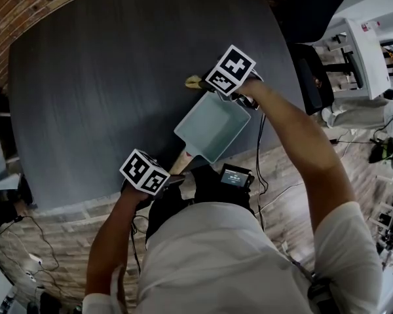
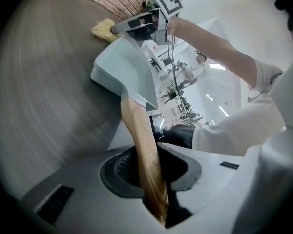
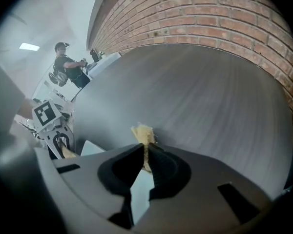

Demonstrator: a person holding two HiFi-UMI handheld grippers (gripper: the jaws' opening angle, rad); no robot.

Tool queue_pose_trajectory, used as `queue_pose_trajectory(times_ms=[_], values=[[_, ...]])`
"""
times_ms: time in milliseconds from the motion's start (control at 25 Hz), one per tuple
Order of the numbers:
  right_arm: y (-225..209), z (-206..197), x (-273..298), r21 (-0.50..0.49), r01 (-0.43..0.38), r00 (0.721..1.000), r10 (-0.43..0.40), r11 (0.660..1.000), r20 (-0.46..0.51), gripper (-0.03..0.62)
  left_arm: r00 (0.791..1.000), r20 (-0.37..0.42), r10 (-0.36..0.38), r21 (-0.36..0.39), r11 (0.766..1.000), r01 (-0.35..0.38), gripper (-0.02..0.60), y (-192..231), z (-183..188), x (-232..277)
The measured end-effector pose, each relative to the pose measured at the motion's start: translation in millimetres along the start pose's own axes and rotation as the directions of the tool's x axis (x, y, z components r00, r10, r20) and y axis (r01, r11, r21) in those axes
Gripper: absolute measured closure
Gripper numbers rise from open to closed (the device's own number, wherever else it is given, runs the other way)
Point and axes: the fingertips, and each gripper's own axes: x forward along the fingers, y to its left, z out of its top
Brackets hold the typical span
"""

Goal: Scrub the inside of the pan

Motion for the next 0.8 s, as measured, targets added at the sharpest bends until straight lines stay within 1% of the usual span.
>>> queue_pose_trajectory(times_ms=[120, 240, 360, 800], values=[[7, -6, 3, 0.012, -0.015, 0.999, 0.016, 1.0, -0.028, 0.558, 0.998, 0.053, 0.024, -0.033, 0.999, -0.022, 0.497, 6, 5, -3], [18, -7, 5, 0.03, -0.051, 0.998, 0.052, 0.998, -0.034, 0.559, 0.996, 0.08, 0.045, -0.028, 0.999, -0.043, 0.5, 9, 11, -7], [29, -7, 6, 0.029, -0.082, 0.996, 0.083, 0.996, -0.036, 0.558, 0.995, 0.085, 0.048, -0.03, 0.999, -0.046, 0.5, 7, 13, -6], [65, -4, 13, 0.014, -0.147, 0.988, 0.148, 0.989, -0.048, 0.557, 0.994, 0.088, 0.06, -0.015, 0.998, -0.059, 0.5, 9, 14, -6]])
